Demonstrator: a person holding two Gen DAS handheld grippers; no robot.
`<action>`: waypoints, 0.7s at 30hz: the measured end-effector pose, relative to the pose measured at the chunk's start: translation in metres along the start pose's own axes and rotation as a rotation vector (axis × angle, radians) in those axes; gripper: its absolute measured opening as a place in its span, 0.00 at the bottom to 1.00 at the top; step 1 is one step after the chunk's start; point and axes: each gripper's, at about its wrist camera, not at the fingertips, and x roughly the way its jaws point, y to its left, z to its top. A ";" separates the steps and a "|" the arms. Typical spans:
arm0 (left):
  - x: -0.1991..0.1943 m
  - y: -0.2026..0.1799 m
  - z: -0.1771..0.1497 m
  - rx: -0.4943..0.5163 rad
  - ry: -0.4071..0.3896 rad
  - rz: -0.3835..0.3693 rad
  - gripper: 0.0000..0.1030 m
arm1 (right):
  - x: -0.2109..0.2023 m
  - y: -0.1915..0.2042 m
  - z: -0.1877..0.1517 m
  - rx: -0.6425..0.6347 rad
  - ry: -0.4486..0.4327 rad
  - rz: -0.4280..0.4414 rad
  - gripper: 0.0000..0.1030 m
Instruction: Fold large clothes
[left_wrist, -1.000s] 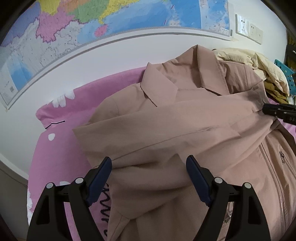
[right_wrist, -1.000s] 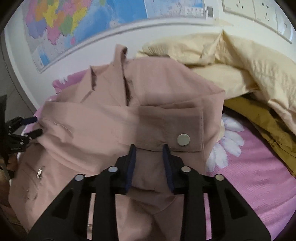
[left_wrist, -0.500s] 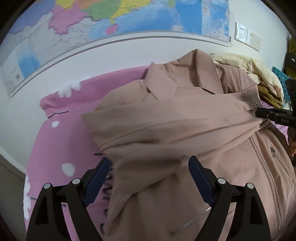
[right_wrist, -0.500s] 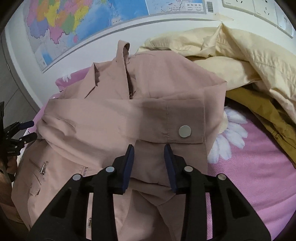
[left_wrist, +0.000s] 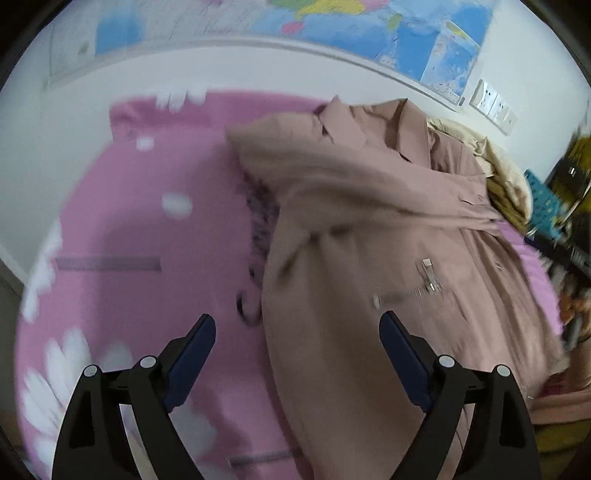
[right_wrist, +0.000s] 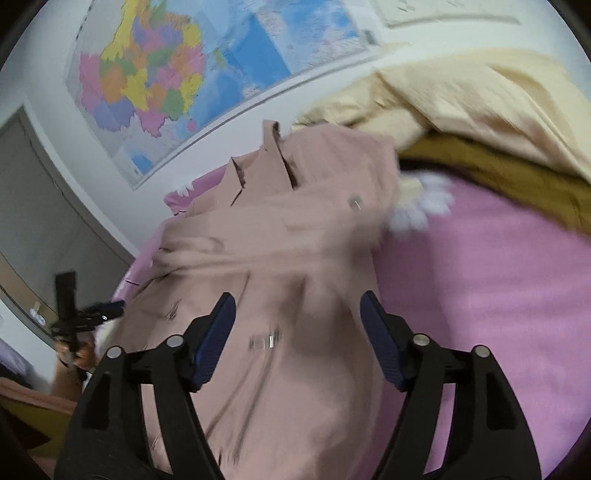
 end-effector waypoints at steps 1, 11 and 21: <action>0.000 0.002 -0.006 -0.017 0.008 -0.022 0.84 | -0.005 -0.005 -0.007 0.015 -0.001 -0.009 0.68; -0.012 -0.017 -0.051 -0.010 0.036 -0.192 0.85 | -0.043 -0.036 -0.074 0.178 0.027 0.043 0.72; -0.021 -0.032 -0.076 -0.026 0.070 -0.389 0.88 | -0.039 -0.008 -0.102 0.099 0.091 0.134 0.73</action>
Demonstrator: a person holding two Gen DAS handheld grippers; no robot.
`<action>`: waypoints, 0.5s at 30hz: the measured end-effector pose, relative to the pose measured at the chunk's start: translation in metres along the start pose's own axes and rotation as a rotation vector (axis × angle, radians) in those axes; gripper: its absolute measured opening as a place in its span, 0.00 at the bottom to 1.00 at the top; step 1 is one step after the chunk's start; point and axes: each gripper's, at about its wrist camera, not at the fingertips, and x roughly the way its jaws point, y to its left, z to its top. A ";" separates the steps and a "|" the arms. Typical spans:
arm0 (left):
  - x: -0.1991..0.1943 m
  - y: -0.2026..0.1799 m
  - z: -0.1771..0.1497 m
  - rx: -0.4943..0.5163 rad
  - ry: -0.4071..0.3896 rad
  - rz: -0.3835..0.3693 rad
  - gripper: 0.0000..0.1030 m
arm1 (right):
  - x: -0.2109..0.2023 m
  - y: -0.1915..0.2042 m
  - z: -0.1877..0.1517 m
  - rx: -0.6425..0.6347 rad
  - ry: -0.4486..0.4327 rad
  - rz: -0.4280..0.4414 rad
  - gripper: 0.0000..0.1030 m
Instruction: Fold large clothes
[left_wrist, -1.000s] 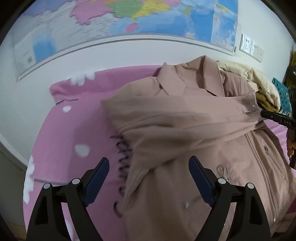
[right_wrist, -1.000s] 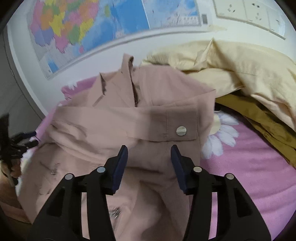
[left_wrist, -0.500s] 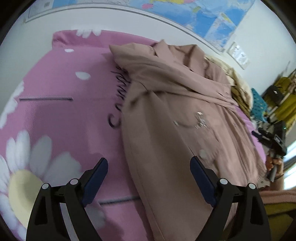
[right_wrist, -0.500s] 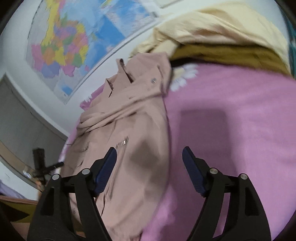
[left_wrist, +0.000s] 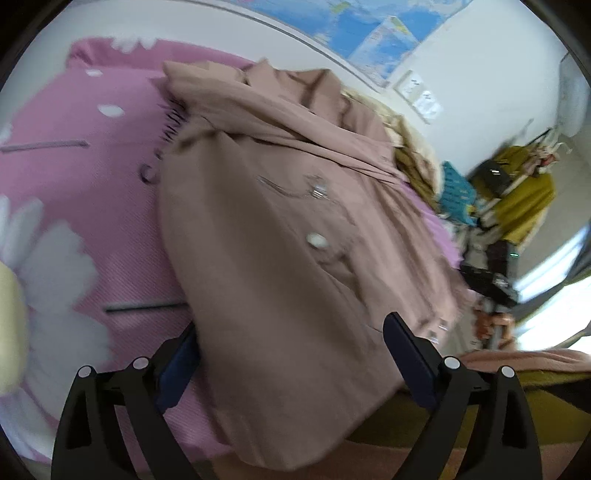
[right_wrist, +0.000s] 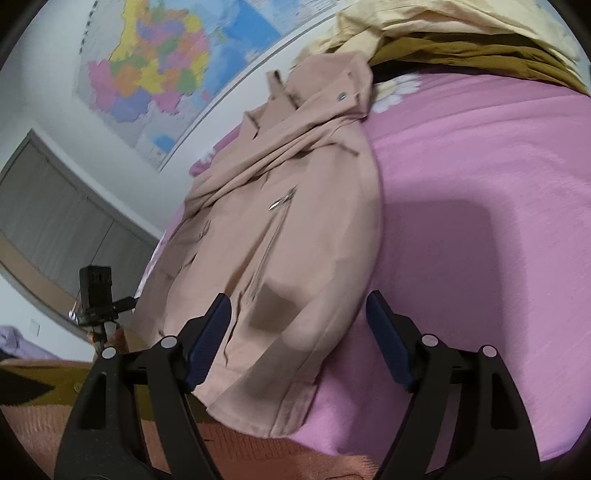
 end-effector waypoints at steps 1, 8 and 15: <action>0.000 -0.002 -0.003 -0.001 0.006 -0.027 0.88 | 0.001 0.002 -0.002 -0.001 0.010 0.017 0.73; 0.010 -0.004 -0.001 -0.033 0.006 -0.112 0.88 | 0.011 0.014 -0.007 -0.044 0.056 0.078 0.69; 0.019 -0.002 0.009 -0.072 0.000 0.001 0.41 | 0.017 0.009 -0.004 -0.005 0.060 0.097 0.47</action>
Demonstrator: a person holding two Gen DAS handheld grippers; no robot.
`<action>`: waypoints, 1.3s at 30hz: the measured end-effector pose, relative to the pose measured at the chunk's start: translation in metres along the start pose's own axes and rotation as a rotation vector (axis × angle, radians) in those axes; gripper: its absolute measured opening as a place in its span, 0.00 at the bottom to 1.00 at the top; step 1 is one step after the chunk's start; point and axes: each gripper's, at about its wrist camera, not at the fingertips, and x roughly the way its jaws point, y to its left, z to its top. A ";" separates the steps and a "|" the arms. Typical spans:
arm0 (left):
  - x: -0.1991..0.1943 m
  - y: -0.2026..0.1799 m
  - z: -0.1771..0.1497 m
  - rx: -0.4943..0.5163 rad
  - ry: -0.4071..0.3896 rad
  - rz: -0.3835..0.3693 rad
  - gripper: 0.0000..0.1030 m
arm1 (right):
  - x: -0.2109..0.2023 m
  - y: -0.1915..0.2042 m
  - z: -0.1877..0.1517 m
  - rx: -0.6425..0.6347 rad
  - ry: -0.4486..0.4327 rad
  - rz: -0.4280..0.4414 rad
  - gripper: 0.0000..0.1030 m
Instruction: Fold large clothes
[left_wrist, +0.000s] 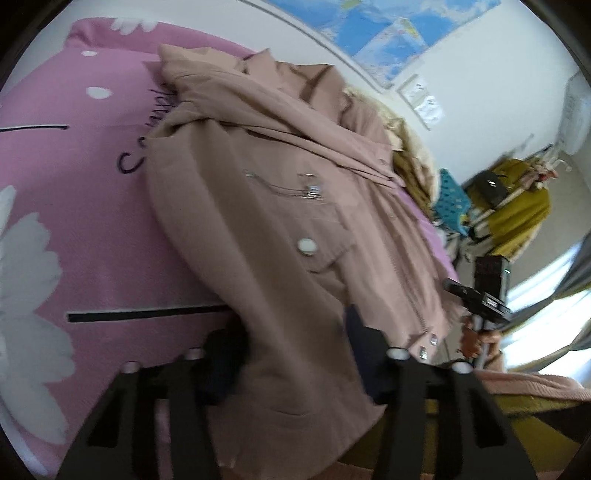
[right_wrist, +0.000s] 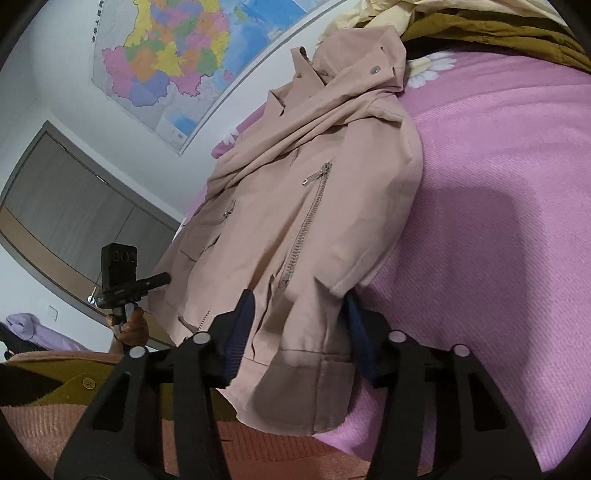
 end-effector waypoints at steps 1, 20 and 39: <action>0.000 0.002 0.000 -0.016 -0.007 0.003 0.40 | -0.001 -0.001 0.000 0.007 -0.002 0.000 0.45; -0.074 -0.022 0.006 -0.040 -0.197 -0.087 0.03 | -0.061 0.052 -0.005 0.010 -0.227 0.315 0.08; -0.081 -0.012 0.038 -0.050 -0.186 -0.097 0.03 | -0.071 0.053 0.031 0.059 -0.241 0.297 0.09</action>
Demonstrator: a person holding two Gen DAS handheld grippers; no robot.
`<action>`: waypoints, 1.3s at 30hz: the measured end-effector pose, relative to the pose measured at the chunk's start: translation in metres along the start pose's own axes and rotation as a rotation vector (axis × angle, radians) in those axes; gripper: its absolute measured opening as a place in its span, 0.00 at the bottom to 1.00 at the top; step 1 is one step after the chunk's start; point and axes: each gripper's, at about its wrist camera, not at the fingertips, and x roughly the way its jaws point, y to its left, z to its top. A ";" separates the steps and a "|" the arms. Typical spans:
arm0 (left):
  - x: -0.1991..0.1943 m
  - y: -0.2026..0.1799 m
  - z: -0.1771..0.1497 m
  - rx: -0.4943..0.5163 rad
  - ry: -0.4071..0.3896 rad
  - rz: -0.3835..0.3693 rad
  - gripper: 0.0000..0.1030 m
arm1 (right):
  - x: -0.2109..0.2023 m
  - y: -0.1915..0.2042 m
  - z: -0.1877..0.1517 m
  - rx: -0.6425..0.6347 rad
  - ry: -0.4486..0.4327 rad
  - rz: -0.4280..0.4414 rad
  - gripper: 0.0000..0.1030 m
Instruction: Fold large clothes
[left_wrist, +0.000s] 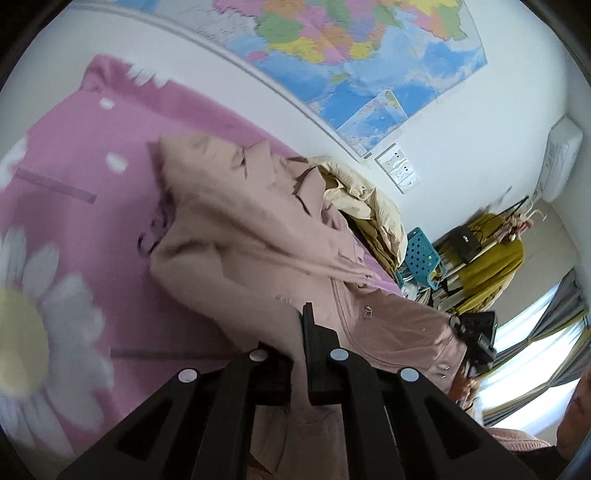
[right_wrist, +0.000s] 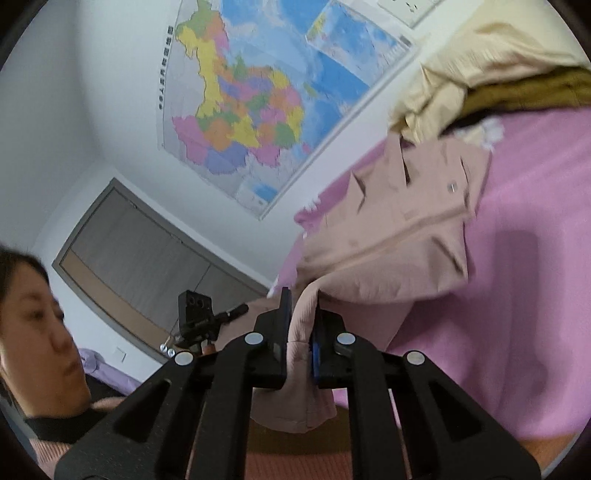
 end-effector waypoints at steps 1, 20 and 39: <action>0.003 -0.002 0.010 0.009 -0.001 0.007 0.03 | 0.004 -0.002 0.011 0.012 -0.011 0.008 0.09; 0.073 0.001 0.184 0.074 0.037 0.163 0.03 | 0.086 -0.066 0.165 0.133 -0.053 -0.064 0.09; 0.156 0.082 0.240 -0.063 0.184 0.353 0.04 | 0.165 -0.173 0.213 0.309 0.019 -0.288 0.15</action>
